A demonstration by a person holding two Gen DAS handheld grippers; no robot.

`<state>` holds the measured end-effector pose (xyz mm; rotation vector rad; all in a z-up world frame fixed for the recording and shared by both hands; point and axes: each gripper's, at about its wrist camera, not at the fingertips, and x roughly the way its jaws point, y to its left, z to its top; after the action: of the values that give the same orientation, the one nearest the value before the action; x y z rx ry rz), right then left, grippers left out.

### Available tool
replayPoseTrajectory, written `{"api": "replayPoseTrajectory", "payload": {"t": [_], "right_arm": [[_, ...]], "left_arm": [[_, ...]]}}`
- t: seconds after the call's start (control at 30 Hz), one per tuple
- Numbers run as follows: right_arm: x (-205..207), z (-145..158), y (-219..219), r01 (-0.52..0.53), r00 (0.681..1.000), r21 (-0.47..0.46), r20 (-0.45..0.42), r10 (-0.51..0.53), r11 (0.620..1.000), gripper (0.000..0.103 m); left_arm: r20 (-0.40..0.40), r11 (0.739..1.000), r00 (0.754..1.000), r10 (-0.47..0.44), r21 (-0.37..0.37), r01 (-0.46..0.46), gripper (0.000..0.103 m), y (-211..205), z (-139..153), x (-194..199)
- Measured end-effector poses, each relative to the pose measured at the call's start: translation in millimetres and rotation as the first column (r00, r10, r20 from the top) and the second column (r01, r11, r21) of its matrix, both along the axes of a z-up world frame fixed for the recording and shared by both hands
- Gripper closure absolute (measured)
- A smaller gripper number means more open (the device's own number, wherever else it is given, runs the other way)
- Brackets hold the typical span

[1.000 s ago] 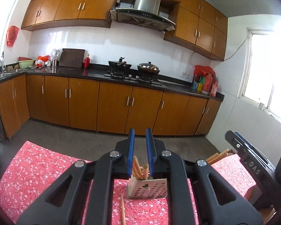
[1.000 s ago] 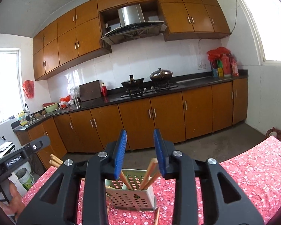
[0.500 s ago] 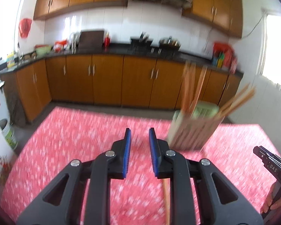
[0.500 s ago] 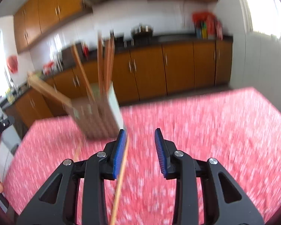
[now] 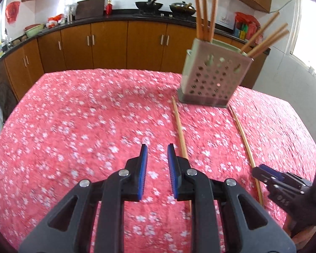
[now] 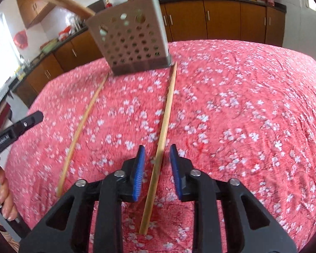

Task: Organize utensils
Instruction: 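Lower both tools onto the last loose chopsticks and close them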

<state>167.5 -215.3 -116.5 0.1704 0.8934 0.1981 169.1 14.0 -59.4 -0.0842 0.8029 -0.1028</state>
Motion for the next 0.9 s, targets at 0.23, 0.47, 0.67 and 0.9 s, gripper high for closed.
{"api": "replayPoseTrajectory", "payload": {"t": [0.23,0.47,0.67,0.9], "right_arm": [[2,-3,-18,0.051,0.999,-0.016,0.017,-0.051,0.999,0.095],[9,-3,-50,0.149,0.989,-0.011,0.012,-0.149,0.989,0.095],[8,-2,-60,0.158,0.987,-0.008,0.012,-0.158,0.987,0.095],[15,-3,-55,0.143,0.990,-0.023,0.019,-0.143,0.989,0.095]], "left_arm": [[-0.041,0.998,0.998,-0.045,-0.037,0.043,0.082,-16,-12,1],[-0.094,0.996,0.991,-0.093,-0.022,0.091,0.085,-37,-29,3],[-0.128,0.995,0.988,-0.088,0.037,0.093,0.094,-47,-46,8],[-0.120,0.997,0.993,-0.007,0.074,0.016,0.095,-29,-46,19]]}}
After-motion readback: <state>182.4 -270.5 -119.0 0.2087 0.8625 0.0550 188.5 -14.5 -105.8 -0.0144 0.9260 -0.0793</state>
